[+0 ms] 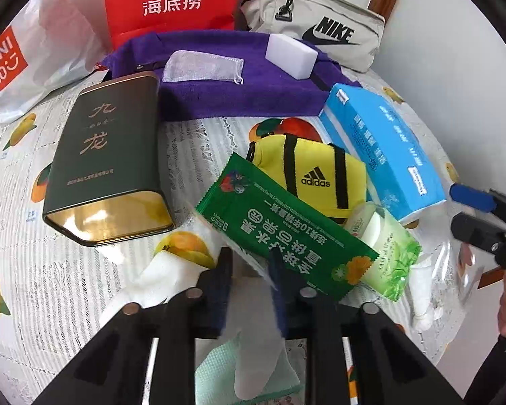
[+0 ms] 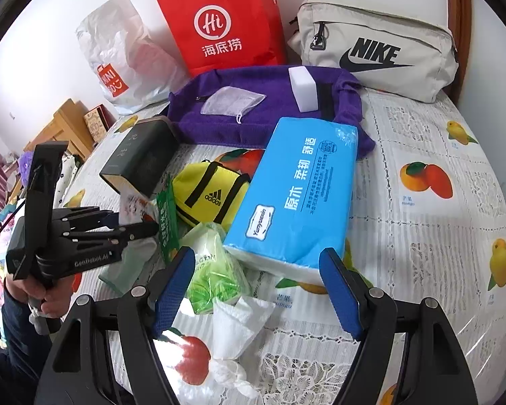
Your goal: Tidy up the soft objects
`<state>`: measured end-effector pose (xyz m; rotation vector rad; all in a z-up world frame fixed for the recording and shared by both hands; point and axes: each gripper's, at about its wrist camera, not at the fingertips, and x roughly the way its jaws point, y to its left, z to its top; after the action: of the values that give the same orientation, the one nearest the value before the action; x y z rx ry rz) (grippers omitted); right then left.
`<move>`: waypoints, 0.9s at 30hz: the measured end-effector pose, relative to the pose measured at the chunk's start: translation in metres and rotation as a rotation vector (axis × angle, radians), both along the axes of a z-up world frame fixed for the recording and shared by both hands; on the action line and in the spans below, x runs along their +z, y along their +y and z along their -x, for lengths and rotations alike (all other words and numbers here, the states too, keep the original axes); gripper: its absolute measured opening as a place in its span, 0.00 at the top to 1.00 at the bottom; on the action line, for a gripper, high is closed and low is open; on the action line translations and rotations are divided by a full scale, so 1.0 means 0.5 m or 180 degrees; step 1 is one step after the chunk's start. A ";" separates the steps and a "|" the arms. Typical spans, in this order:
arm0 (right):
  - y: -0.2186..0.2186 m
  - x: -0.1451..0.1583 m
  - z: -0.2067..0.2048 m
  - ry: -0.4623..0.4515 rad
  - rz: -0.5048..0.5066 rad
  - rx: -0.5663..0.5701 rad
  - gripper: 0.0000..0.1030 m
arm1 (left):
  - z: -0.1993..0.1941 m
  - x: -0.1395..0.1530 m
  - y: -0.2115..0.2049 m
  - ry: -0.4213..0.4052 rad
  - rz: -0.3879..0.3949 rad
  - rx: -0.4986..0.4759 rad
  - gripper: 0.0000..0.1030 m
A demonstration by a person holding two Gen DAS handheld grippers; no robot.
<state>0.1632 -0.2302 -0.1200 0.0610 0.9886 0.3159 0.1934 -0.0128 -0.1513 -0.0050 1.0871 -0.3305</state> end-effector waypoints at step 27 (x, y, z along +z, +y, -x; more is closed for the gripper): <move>-0.007 -0.025 0.070 0.0059 -0.0016 0.0118 0.27 | 0.029 0.051 0.058 -0.0251 0.0154 0.0305 0.95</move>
<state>0.1281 -0.2335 -0.1323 0.0502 1.0083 0.3523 0.1790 0.0164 -0.1260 -0.0864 0.9969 -0.2686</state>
